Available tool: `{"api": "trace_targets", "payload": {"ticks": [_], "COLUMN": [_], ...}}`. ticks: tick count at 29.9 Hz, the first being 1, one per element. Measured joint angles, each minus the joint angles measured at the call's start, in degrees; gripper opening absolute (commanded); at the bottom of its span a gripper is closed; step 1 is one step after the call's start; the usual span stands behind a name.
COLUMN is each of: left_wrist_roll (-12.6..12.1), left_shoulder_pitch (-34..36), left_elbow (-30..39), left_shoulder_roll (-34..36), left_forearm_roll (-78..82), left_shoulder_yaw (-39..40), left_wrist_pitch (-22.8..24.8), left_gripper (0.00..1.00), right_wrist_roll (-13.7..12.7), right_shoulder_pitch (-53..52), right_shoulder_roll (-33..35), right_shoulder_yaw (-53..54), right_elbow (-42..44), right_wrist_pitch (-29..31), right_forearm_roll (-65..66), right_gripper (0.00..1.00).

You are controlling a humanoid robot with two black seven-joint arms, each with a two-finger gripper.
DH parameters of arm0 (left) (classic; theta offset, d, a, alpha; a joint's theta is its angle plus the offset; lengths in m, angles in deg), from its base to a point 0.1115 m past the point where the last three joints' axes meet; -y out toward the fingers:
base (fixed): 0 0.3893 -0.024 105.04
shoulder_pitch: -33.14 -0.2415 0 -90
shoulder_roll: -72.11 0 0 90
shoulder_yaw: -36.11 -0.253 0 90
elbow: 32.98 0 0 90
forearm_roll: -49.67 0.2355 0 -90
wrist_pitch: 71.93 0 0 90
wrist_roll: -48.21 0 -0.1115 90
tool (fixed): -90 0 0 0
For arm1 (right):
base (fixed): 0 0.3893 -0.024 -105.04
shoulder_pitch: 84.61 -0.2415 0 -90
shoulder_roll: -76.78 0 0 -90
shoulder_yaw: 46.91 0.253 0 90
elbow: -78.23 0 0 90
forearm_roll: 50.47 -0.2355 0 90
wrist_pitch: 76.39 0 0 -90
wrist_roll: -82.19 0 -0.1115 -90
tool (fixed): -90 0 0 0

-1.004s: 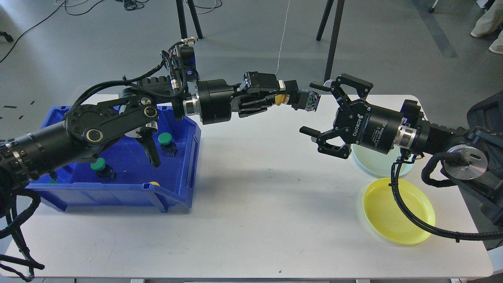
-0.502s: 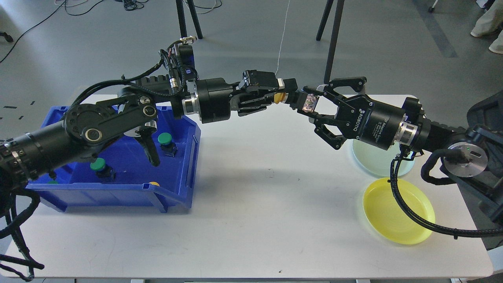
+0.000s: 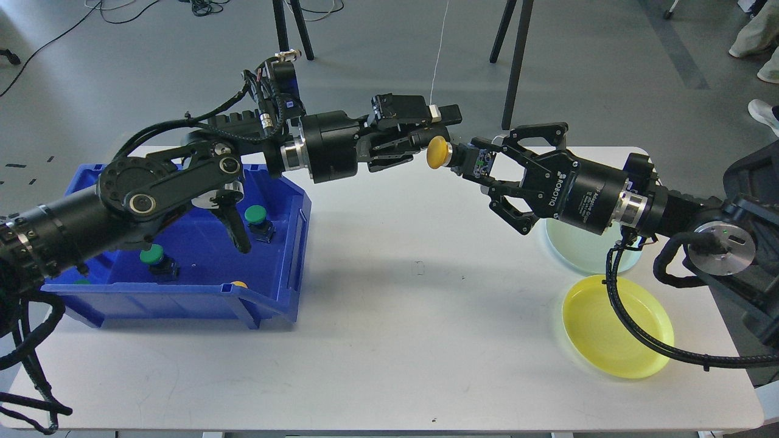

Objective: Pass button and place on color plate
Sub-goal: 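Carry the yellow button with the right gripper onto the yellow plate and release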

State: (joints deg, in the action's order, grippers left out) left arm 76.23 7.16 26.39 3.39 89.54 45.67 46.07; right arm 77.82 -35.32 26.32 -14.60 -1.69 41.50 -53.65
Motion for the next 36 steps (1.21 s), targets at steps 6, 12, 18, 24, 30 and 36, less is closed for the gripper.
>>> {"api": "trace_targets", "payload": {"ticks": [6,12,18,24,30,36], "left_wrist_roll": [0.0,0.0,0.0,0.0,0.0,0.0], "left_shoulder_pitch": [-0.4,-1.1,-2.9,-2.2,-1.5,-1.8], "left_elbow": [0.0,-0.1,1.4,5.7,5.7,5.4], "left_shoulder_roll": [0.0,0.2,1.1,11.7,23.1,35.5], "left_forearm_roll": [-0.3,-0.6,-0.6,-0.3,1.3,18.7], "left_shoulder_yaw": [0.2,0.9,4.6,7.4,7.2,5.8], "left_wrist_pitch": [0.0,0.0,-0.2,-2.6,-2.4,-0.3], "left_gripper": [0.95,0.95,0.94,0.94,0.95,0.95], "right_wrist_roll": [0.5,2.0,6.5,6.9,6.7,6.5], "right_shoulder_pitch": [3.8,21.2,44.2,51.5,51.7,51.2], "right_shoulder_roll": [1.8,8.2,11.1,10.8,9.5,6.6], "right_shoulder_yaw": [2.2,15.1,28.4,29.0,25.4,23.6], "right_elbow": [-0.1,-0.7,-0.9,-0.4,-0.3,-0.2], "right_wrist_pitch": [0.1,-0.6,-9.5,-20.5,-23.2,-23.6], "right_forearm_roll": [-0.1,-0.3,-0.3,0.4,0.7,0.7], "right_gripper": [0.01,0.01,0.01,0.13,0.51,0.94]}}
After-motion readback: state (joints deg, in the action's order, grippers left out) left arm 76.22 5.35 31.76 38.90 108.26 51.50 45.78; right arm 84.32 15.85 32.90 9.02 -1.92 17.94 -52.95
